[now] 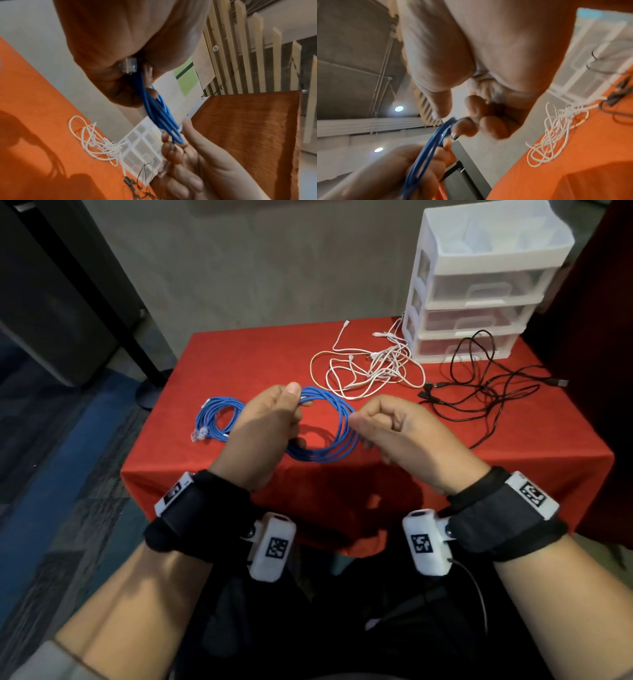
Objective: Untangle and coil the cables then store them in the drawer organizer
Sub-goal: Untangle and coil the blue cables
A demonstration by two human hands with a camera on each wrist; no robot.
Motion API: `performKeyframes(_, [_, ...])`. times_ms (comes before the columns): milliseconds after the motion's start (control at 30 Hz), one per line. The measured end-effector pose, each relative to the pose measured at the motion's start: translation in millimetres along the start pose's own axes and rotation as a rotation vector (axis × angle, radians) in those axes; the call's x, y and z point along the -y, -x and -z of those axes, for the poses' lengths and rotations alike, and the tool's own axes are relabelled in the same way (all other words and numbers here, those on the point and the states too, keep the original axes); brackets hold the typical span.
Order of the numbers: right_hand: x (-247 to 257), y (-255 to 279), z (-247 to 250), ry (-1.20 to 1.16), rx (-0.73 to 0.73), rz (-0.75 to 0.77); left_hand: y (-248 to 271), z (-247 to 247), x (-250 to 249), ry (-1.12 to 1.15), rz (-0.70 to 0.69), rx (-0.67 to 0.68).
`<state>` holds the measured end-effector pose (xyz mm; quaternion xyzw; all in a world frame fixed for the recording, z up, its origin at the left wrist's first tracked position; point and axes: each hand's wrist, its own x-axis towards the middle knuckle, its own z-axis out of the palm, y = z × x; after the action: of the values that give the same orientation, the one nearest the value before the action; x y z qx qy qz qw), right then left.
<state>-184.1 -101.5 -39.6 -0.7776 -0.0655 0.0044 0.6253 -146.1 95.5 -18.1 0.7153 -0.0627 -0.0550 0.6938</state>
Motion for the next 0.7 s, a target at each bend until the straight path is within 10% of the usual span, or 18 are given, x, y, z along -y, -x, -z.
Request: performKeyframes(700, [-22,-15,-2,-0.089,-0.007,0.001,2,15,16,-0.137,0.101,0.113])
